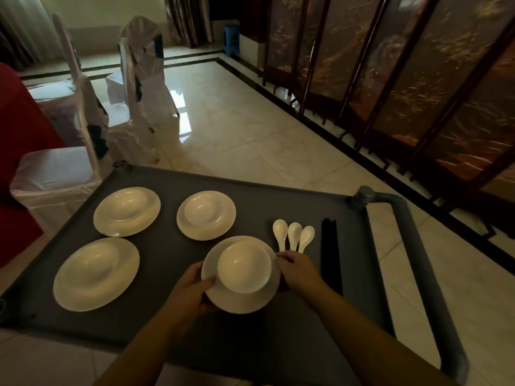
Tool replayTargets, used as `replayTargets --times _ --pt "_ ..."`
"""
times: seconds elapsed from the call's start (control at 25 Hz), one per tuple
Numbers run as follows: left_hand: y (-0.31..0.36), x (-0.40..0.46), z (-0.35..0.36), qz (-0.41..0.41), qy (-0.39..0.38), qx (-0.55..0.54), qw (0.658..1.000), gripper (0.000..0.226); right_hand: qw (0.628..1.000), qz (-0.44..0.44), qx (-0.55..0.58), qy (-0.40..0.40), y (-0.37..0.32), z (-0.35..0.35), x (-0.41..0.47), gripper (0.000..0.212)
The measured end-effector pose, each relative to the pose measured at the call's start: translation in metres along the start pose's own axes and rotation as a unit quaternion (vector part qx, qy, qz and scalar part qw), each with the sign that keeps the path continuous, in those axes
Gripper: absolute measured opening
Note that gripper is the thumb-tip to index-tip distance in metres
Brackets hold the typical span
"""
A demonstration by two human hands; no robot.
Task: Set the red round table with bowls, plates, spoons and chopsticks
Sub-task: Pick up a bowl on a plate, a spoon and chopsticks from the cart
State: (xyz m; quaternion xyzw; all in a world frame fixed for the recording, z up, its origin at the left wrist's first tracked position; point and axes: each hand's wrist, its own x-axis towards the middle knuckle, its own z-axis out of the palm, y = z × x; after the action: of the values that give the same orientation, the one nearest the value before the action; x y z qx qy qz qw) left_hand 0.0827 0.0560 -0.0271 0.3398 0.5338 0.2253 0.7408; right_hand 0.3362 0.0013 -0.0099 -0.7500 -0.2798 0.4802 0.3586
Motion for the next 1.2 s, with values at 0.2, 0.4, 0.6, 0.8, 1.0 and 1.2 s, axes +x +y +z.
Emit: replayTargets --times 0.2,0.4,0.6,0.8,1.0,1.2 --pt "-0.004 0.003 0.001 -0.006 0.004 -0.008 1.0 0.038 0.992 0.004 -0.094 0.084 0.006 -0.013 0.03 0.009" --pt "-0.003 0.0 -0.004 -0.012 0.022 -0.017 1.0 0.034 0.956 0.014 -0.274 0.103 0.004 -0.006 0.057 0.022" --pt "-0.001 -0.006 -0.014 -0.003 0.036 -0.023 0.999 0.034 0.939 0.039 -0.321 0.115 0.004 0.009 0.066 0.025" --pt "-0.003 -0.009 -0.021 0.0 0.032 -0.026 0.999 0.037 0.945 0.049 -0.301 0.119 0.005 0.01 0.065 0.025" --pt "-0.002 -0.01 -0.018 0.003 0.032 -0.024 0.999 0.036 0.944 0.037 -0.307 0.114 0.005 0.006 0.061 0.028" --pt "0.002 -0.014 -0.011 0.012 0.012 -0.028 0.999 0.037 0.942 0.021 -0.322 0.09 0.006 -0.003 0.051 0.032"
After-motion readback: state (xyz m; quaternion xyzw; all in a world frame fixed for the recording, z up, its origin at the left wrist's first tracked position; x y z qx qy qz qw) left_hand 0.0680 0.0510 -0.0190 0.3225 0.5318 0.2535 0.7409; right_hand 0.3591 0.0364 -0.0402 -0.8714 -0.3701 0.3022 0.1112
